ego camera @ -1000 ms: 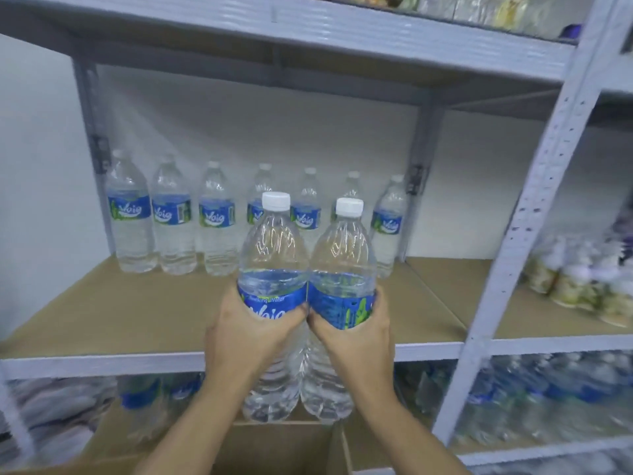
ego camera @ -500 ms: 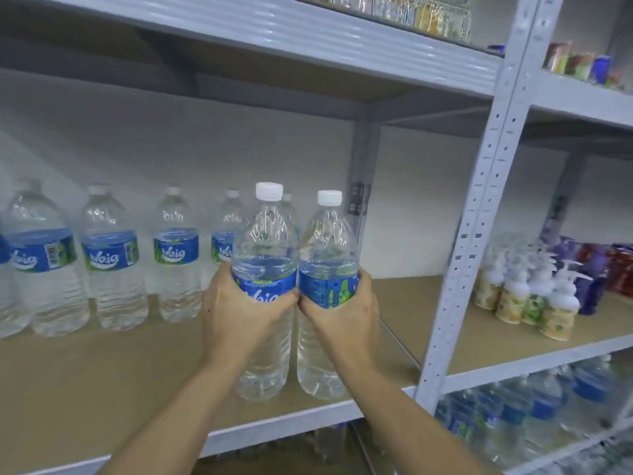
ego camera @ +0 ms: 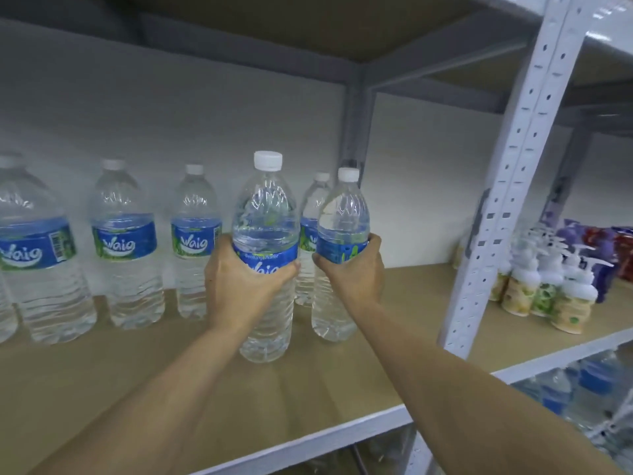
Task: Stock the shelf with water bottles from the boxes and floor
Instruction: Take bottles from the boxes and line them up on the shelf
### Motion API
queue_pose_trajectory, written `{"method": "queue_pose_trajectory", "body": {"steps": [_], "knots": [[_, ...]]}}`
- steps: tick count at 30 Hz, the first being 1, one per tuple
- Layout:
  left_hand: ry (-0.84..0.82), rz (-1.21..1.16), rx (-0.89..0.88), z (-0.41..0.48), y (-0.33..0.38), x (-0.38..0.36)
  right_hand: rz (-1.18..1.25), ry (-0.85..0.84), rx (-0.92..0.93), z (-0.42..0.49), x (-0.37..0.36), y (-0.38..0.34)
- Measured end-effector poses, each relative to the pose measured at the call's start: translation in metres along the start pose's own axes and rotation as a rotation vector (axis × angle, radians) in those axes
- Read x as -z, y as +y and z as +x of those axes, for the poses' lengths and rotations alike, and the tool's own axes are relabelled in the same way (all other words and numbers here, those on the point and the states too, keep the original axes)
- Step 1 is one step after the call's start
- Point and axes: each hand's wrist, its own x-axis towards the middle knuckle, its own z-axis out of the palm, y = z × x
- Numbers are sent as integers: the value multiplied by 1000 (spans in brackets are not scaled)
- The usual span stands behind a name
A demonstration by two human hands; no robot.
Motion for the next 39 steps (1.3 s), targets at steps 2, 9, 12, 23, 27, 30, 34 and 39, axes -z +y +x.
{"method": "queue_pose_trajectory", "body": {"steps": [2, 9, 12, 23, 27, 30, 34, 39], "knots": [[-5, -11, -4, 0, -4, -3, -10, -2, 1, 7, -7, 5], [12, -2, -8, 1, -16, 2, 20, 5, -22, 18, -16, 17], [17, 3, 8, 0, -18, 3, 22, 4, -28, 15, -20, 18], [7, 7, -49, 2, -8, 10, 63, -297, -118, 12, -19, 35], [29, 3, -52, 5, -8, 12, 76, -330, -134, 15, -15, 50], [41, 14, -76, 5, -9, 12, 0, -286, -160, 14, -23, 46], [39, 25, -93, 7, -8, 13, -58, -265, -185, 5, -28, 39], [62, 35, -72, 9, -11, 14, -47, -304, -169, 0, -30, 48]]}}
